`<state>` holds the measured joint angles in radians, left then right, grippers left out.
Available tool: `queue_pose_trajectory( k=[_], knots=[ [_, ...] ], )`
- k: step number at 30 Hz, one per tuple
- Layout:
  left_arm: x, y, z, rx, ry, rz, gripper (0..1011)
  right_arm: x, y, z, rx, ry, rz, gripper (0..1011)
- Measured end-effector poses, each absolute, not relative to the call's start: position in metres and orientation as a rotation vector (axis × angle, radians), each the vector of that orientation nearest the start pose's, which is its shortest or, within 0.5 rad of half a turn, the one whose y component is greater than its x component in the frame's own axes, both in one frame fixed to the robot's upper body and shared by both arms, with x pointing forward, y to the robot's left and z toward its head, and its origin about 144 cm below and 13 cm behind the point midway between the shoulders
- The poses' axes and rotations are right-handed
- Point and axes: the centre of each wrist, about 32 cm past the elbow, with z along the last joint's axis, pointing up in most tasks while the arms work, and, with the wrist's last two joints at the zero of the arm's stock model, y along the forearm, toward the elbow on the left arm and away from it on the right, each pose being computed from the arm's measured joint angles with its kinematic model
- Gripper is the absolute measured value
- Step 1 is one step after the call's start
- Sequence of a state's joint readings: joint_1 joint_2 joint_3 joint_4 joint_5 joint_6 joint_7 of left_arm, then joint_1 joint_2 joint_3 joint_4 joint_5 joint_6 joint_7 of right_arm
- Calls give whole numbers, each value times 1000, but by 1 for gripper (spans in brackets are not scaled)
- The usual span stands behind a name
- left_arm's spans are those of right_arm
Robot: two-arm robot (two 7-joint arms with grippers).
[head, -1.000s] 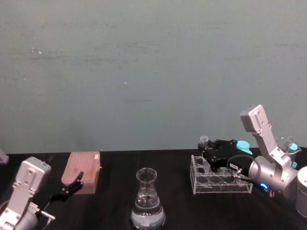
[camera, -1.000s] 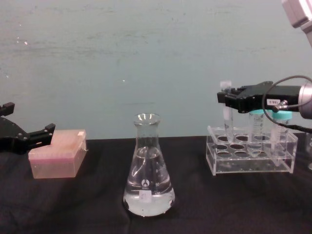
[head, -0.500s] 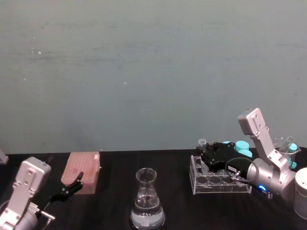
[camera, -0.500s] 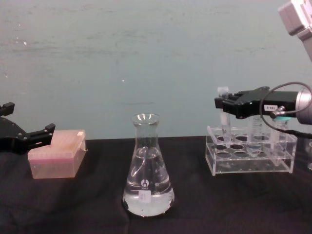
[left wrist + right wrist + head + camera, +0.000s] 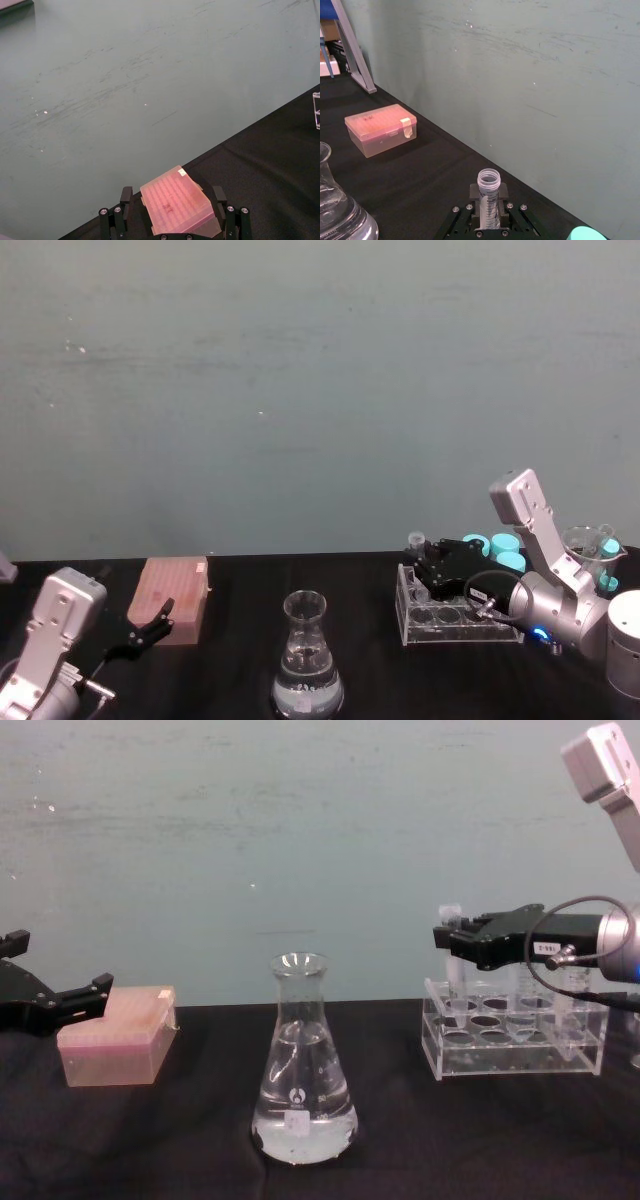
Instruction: Pour the liquid from the test tube into the beaker using one hand.
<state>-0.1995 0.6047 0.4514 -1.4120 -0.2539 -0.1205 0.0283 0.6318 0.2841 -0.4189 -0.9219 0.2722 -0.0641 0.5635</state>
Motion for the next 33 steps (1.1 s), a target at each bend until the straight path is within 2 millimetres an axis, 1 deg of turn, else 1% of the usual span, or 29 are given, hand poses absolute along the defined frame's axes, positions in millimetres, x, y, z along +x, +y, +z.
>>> queue_pose_trajectory(
  k=[26, 33],
  knots=[
    [489, 310, 1140, 304, -285, 1248, 1000, 619, -262, 1176, -216, -93, -842, 201],
    [489, 310, 1140, 305, -285, 1248, 1000, 618, -262, 1176, -215, -92, -843, 395]
  ],
)
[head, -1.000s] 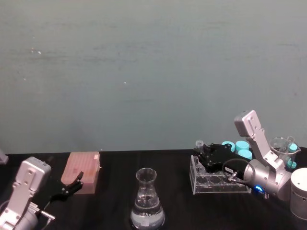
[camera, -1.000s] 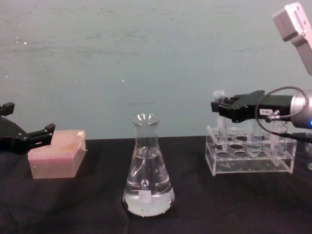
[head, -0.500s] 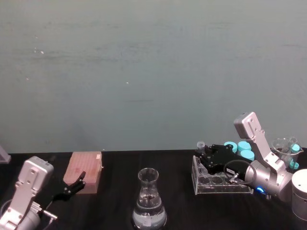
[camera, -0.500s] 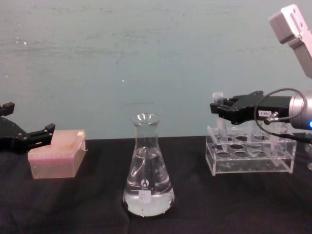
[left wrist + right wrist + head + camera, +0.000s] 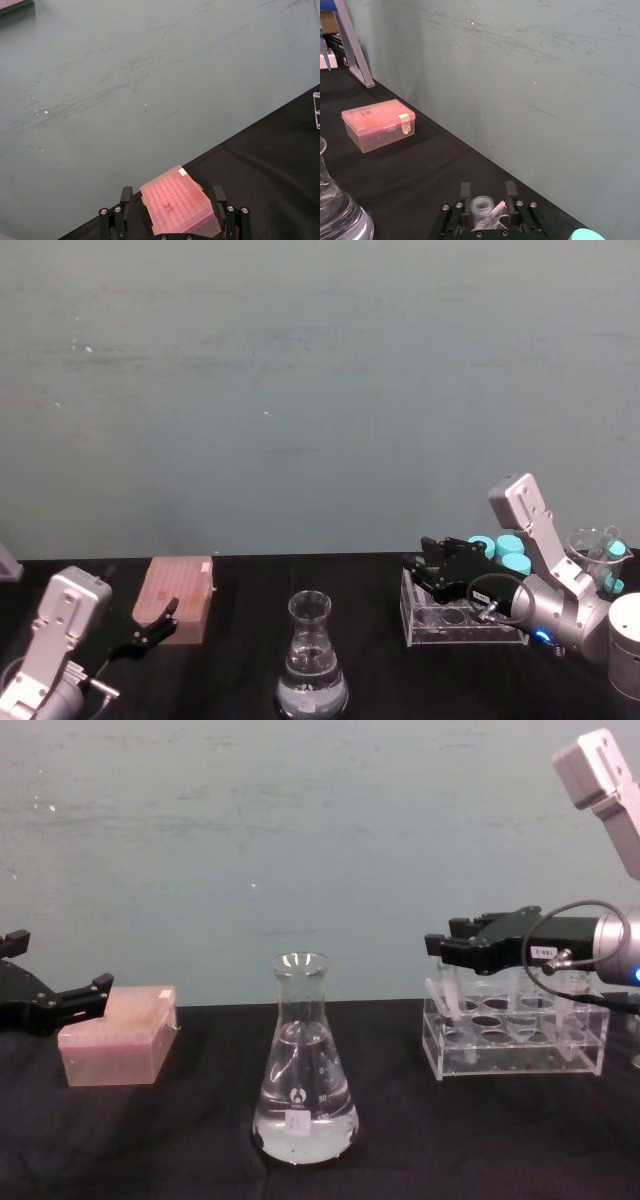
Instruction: Pour the liquid from the test tube into the beaker using one hand.
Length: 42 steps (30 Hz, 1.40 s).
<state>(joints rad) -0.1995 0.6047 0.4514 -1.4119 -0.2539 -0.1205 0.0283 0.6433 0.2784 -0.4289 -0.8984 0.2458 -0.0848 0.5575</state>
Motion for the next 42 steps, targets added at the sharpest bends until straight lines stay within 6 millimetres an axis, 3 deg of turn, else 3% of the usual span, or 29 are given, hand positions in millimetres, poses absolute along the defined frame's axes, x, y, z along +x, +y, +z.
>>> queue_pose_trajectory(
  k=[2, 12, 13, 21, 42],
  knots=[
    [489, 310, 1140, 304, -285, 1248, 1000, 618, -262, 1176, -214, -91, -843, 494],
    [489, 310, 1140, 304, -285, 1248, 1000, 618, -262, 1176, -214, -90, -844, 768],
    [489, 310, 1140, 304, -285, 1248, 1000, 618, -262, 1176, -214, -90, -844, 831],
    [489, 310, 1140, 305, -285, 1248, 1000, 618, -262, 1176, -214, -90, -843, 1003],
    [489, 310, 1140, 304, -285, 1248, 1000, 618, -262, 1176, -214, -90, -843, 1000]
  ],
)
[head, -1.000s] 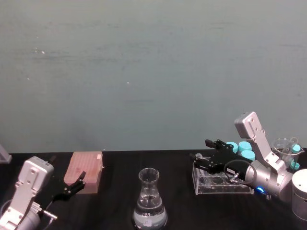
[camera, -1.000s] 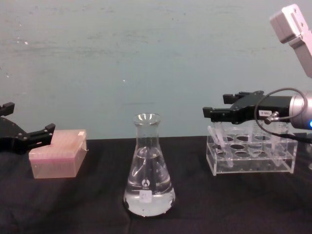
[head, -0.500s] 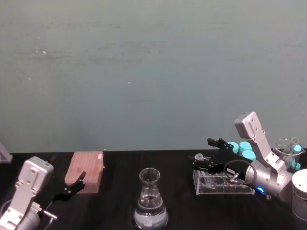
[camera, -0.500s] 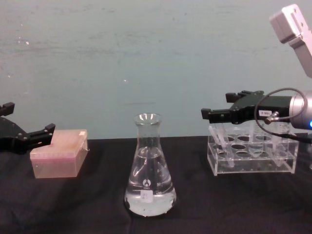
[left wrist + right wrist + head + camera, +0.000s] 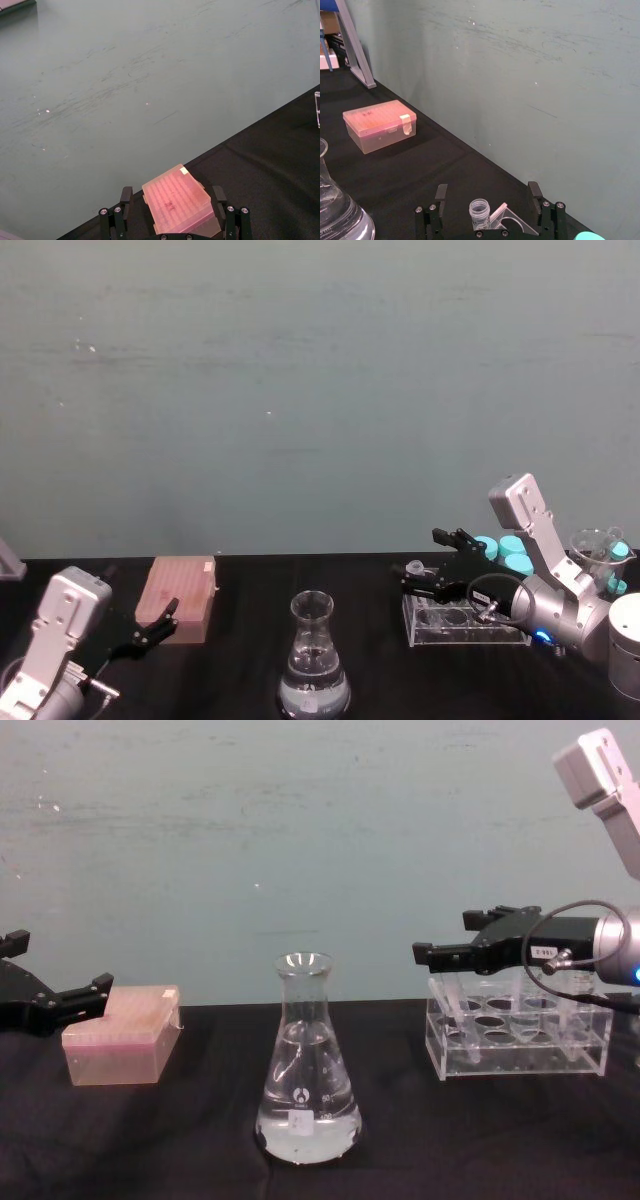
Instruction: Pour the liquid from the test tube into the beaker using one hand.
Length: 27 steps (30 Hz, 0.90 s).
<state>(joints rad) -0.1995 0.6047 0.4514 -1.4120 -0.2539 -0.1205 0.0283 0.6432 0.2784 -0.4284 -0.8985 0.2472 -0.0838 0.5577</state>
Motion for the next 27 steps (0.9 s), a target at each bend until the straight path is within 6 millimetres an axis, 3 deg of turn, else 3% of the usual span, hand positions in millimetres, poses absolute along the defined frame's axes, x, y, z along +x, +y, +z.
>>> queue_pose_trajectory(
  k=[27],
  knots=[
    [489, 310, 1140, 305, -285, 1248, 1000, 618, -262, 1176, -214, -90, -843, 1000]
  ],
)
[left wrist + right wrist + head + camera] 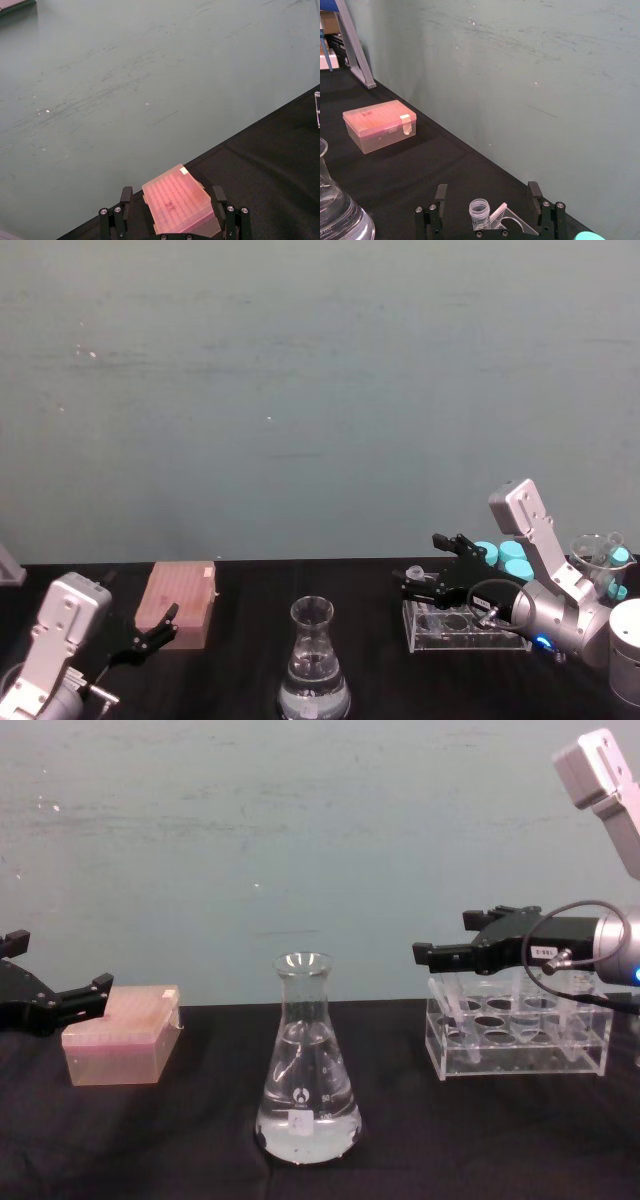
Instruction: Pour the liquid from the test tube into the beaker using one hand.
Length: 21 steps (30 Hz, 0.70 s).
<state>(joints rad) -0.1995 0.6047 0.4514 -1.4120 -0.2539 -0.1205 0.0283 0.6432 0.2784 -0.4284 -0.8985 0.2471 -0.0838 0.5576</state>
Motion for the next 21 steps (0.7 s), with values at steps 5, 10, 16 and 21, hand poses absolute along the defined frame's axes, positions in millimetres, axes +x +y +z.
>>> queue_pose_trajectory(
  k=[5, 10, 16, 21],
  knots=[
    [489, 310, 1140, 305, -285, 1248, 1000, 618, -262, 1176, -214, -90, -843, 1000],
    [489, 310, 1140, 304, -285, 1248, 1000, 618, -262, 1176, -214, -90, -843, 1000],
    [489, 310, 1140, 304, -285, 1248, 1000, 618, -262, 1176, -214, -90, -843, 1000],
    [489, 310, 1140, 304, -285, 1248, 1000, 618, -262, 1176, -214, -90, -843, 1000]
  ],
)
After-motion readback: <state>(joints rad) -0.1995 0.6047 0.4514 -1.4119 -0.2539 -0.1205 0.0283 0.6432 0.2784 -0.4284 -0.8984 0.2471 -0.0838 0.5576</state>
